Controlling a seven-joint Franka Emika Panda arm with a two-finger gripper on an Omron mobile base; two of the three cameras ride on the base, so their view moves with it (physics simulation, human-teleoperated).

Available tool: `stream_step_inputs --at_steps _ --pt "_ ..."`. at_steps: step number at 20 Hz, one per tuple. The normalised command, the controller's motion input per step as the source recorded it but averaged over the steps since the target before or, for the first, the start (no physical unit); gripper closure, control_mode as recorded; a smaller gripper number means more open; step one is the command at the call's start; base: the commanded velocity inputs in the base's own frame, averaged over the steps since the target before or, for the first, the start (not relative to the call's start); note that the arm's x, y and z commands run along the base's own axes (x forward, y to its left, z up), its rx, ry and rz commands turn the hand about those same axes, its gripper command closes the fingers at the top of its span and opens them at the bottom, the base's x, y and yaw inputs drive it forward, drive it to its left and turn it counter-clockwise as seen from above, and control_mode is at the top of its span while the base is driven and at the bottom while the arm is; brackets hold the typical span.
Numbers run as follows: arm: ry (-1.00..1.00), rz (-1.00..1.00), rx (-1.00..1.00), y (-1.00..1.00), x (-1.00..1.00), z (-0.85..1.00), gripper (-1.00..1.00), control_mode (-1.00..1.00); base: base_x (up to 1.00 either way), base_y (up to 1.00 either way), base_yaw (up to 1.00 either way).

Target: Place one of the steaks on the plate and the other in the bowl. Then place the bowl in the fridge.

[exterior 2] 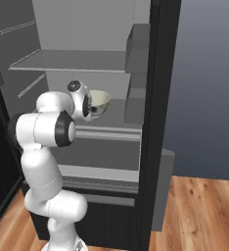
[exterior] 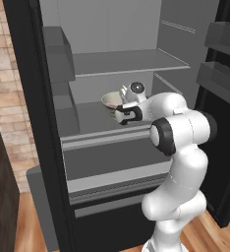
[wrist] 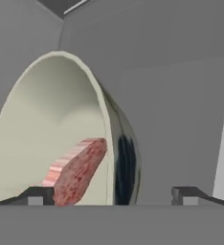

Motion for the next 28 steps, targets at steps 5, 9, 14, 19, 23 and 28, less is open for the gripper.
stream_step_inputs --at_steps 5,9,14,19,23,28 --pt "-0.12 0.00 0.10 -0.24 -0.33 0.33 -1.00 -1.00 0.00 0.00 0.00" --pt "0.00 -0.04 0.03 -0.29 -0.45 0.67 -1.00 -1.00 0.00 0.00 0.00" --pt "0.01 -0.01 0.01 -0.21 -0.52 0.60 -1.00 -1.00 0.00 0.00 0.00" --pt "0.00 0.00 0.01 -0.29 -0.80 0.02 -1.00 -1.00 0.00 0.00 0.00" --pt "0.00 0.00 0.00 -0.05 -0.80 0.39 -1.00 -1.00 0.00 0.00 0.00" --pt "0.06 0.00 -0.01 0.00 -0.80 0.61 -1.00 -1.00 0.00 0.00 0.00"
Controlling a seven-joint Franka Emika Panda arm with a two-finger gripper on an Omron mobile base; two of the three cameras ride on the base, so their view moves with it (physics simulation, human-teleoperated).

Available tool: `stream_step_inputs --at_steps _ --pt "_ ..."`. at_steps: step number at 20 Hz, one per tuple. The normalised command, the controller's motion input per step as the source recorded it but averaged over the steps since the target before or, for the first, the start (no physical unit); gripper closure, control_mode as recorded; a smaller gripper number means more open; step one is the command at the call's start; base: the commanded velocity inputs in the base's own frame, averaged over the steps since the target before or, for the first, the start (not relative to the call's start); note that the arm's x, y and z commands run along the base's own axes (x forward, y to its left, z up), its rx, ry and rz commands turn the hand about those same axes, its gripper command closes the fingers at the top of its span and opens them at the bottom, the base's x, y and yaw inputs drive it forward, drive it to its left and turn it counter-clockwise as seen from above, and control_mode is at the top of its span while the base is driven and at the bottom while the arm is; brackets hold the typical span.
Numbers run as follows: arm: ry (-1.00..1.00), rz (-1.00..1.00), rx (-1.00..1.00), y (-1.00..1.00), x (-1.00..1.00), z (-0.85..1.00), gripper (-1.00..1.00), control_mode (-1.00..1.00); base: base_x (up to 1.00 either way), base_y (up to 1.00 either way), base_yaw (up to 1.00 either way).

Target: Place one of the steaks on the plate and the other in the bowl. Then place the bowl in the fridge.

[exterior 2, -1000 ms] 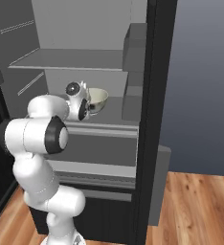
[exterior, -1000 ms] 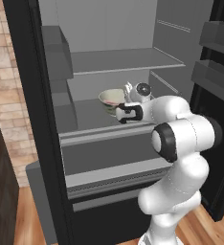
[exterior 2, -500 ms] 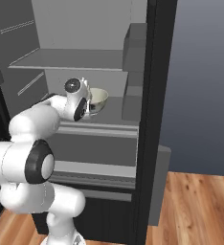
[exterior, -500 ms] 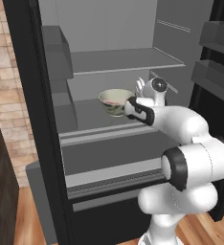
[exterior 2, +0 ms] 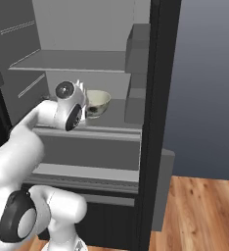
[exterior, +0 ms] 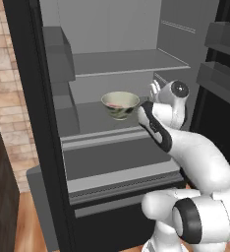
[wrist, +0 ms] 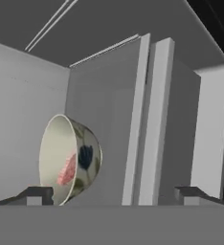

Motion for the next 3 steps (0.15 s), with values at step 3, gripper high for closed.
stream_step_inputs --at_steps 3 --pt "0.28 -0.01 -0.10 -0.04 -0.91 0.27 -1.00 -1.00 0.00 0.00 0.00"
